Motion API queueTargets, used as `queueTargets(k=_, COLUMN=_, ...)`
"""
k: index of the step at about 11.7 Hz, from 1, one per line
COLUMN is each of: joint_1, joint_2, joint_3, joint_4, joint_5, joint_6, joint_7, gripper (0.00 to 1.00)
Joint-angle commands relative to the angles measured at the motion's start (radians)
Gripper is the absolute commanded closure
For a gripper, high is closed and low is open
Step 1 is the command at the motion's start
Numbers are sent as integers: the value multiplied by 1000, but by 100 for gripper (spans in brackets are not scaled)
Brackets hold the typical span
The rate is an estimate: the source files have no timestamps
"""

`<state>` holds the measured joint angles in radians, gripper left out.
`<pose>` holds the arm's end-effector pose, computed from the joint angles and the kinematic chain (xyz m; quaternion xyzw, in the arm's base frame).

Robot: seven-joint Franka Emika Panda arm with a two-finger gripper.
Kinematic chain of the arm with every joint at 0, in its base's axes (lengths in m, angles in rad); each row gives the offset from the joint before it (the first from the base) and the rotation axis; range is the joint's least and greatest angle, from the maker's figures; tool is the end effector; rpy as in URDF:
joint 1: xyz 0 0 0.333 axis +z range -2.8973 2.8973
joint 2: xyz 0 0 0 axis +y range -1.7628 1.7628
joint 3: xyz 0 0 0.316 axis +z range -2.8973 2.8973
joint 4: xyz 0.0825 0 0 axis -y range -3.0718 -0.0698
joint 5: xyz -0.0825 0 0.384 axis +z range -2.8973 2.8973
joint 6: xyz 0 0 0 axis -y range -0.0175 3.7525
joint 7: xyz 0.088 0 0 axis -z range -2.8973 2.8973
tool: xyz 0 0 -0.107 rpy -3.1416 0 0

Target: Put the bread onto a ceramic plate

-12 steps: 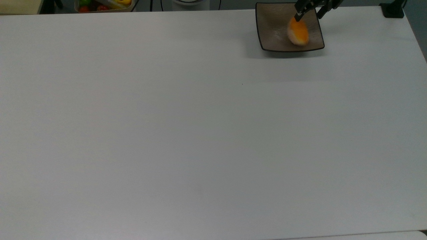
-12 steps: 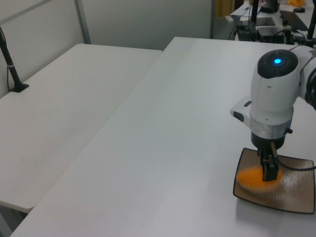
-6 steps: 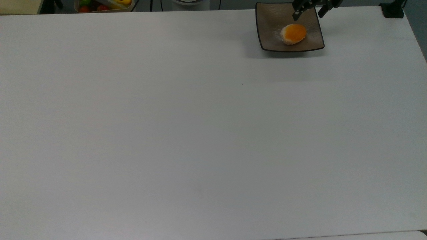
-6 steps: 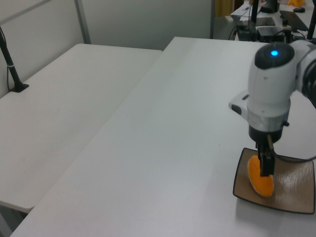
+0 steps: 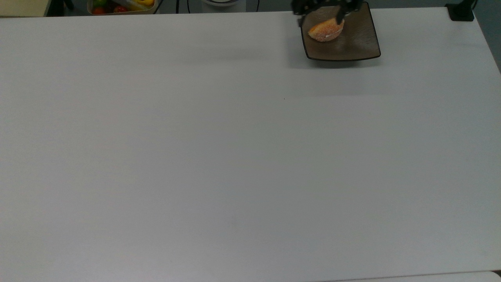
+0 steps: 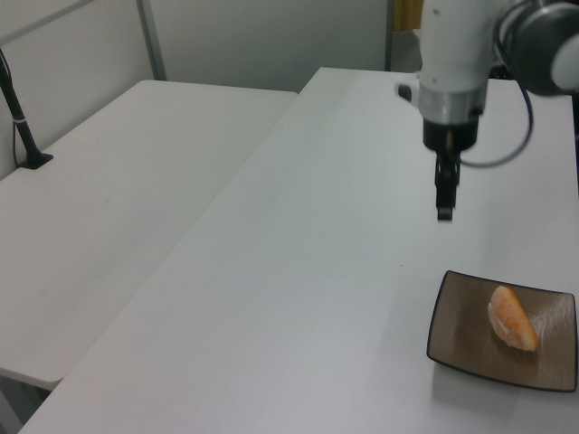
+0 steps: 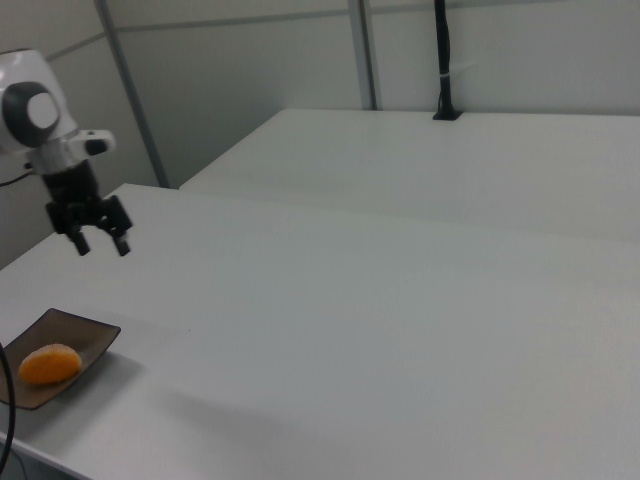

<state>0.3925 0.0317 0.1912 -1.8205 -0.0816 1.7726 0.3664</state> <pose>0.4747 0.3037 0.5057 0.9916 0.1180 -0.0183 0.0506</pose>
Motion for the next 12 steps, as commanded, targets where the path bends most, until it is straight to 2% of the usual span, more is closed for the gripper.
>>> queueTargets(k=1, joint_1=6, joint_2=-15, joint_3=-220, joint_4=38, joint_5=66, joint_6=-25, joint_7=-127, gripper=0)
queueTargets(k=2, joint_1=-6, joint_2=-22, joint_3=-270, joint_4=56, joint_5=68, joint_6=-27, joint_7=-153, gripper=0)
queueTargets(k=3, joint_1=-62, joint_2=-29, joint_3=-285, joint_4=60, joint_5=75, joint_6=-27, joint_7=-181, gripper=0)
queueTargets(k=5, joint_1=-162, joint_2=-30, joint_3=-283, joint_4=73, joint_5=108, joint_6=-19, joint_7=-246, gripper=0)
queueTargets(k=7, joint_1=-219, joint_2=-30, joint_3=-288, joint_4=108, joint_5=128, joint_6=-18, joint_7=-256, gripper=0)
queueTargets(k=12, joint_1=-228, joint_2=-27, joint_3=-292, joint_4=112, joint_5=91, joint_6=-25, joint_7=-360, gripper=0)
